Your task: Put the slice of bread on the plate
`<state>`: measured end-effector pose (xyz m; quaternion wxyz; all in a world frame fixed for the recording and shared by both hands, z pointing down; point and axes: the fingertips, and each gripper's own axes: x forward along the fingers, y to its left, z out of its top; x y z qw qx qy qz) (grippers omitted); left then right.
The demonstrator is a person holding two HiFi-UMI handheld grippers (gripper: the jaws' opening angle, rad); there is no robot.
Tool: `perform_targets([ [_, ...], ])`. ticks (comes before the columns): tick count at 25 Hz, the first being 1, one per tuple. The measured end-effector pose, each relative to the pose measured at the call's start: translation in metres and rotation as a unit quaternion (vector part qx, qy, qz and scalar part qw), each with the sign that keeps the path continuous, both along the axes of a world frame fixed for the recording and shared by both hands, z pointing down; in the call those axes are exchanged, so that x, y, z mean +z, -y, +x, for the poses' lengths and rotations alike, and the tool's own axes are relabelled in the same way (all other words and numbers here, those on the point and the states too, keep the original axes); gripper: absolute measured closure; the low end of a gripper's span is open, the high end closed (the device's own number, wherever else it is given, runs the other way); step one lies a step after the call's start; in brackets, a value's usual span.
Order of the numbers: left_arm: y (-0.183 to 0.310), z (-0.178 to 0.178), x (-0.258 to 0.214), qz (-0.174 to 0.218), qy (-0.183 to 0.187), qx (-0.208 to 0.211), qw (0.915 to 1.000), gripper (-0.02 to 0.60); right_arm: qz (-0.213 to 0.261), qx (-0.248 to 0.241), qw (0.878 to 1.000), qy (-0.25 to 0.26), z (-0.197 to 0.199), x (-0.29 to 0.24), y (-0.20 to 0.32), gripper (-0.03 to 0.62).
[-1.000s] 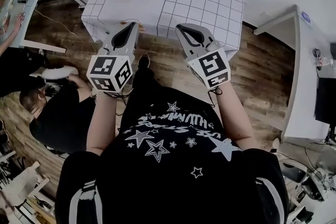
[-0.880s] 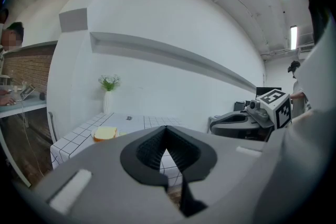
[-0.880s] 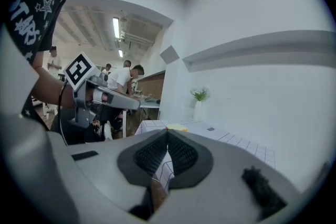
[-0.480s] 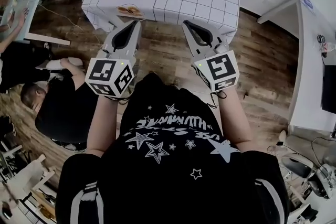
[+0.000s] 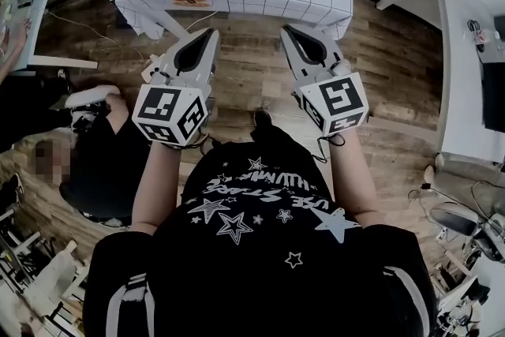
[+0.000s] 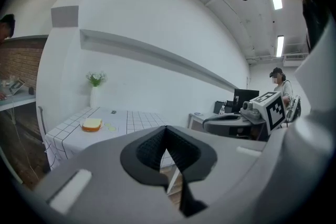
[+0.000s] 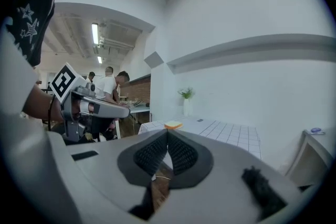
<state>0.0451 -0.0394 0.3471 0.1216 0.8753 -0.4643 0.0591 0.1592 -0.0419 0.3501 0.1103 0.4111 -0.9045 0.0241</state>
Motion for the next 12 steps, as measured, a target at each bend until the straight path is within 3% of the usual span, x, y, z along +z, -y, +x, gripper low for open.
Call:
perform_targets([
  [12, -0.095, -0.038, -0.01, 0.021, -0.006, 0.019, 0.9996, 0.572, 0.015, 0.006, 1.0, -0.003, -0.046, -0.014, -0.094, 0.58],
])
